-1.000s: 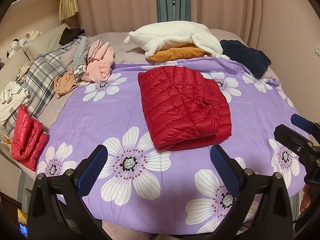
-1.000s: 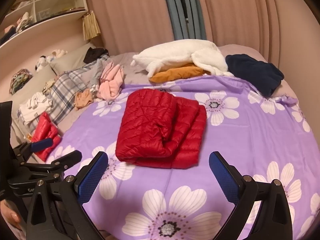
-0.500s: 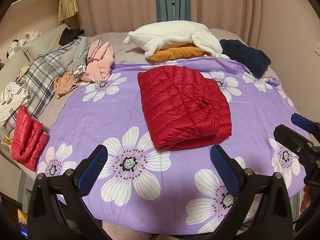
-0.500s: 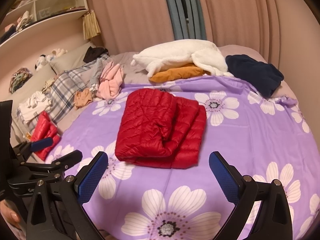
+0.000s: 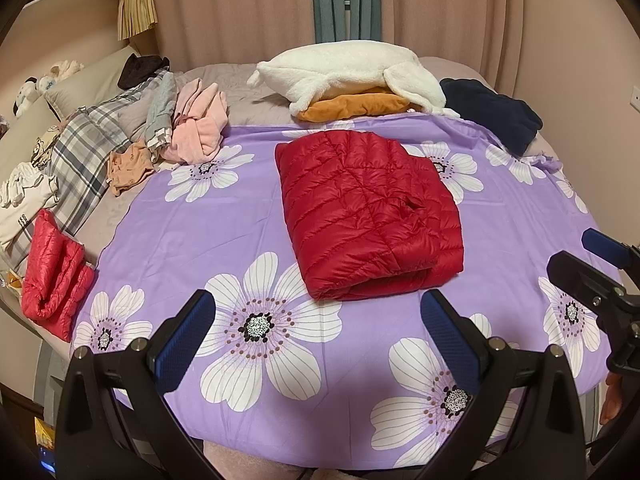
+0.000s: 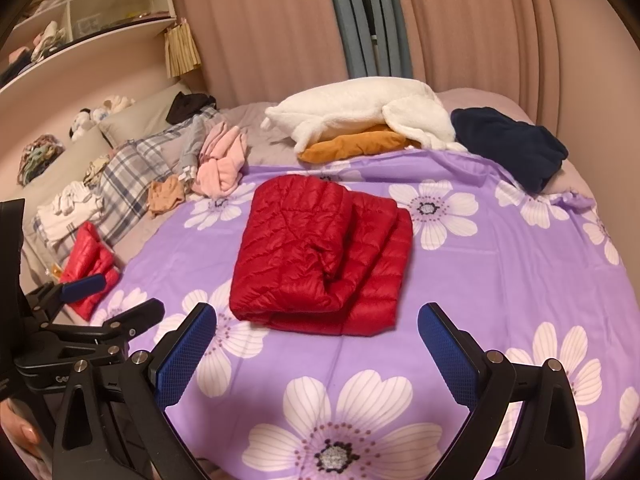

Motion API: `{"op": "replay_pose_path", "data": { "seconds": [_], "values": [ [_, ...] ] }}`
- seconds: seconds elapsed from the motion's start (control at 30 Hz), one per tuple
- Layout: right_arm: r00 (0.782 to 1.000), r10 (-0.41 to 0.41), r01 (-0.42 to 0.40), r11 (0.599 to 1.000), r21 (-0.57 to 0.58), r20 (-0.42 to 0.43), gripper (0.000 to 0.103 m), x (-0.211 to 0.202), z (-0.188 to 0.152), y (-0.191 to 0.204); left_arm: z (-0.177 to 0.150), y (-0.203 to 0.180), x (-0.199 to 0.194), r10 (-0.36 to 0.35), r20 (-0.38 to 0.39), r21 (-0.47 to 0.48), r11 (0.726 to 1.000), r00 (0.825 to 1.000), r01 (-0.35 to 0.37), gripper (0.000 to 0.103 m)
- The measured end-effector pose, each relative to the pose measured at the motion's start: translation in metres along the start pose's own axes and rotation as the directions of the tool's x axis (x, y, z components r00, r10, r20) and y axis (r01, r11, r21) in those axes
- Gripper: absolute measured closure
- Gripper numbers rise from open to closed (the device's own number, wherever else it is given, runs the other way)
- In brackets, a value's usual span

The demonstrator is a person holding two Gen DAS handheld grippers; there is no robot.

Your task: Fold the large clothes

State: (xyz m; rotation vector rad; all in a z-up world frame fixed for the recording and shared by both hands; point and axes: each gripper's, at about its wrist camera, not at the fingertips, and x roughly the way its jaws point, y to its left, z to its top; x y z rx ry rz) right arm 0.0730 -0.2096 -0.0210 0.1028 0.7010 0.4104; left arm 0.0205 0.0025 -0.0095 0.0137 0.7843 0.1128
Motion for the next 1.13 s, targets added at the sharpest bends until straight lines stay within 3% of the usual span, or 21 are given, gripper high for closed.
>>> {"op": "replay_pose_path", "data": {
  "seconds": [1.13],
  "values": [
    [1.000, -0.003, 0.003, 1.000, -0.003, -0.001, 0.003, 0.0003, -0.0014, 0.0004, 0.0006, 0.0051, 0.0055, -0.006, 0.001, 0.006, 1.000, 1.000, 0.006, 0.000]
  ]
}}
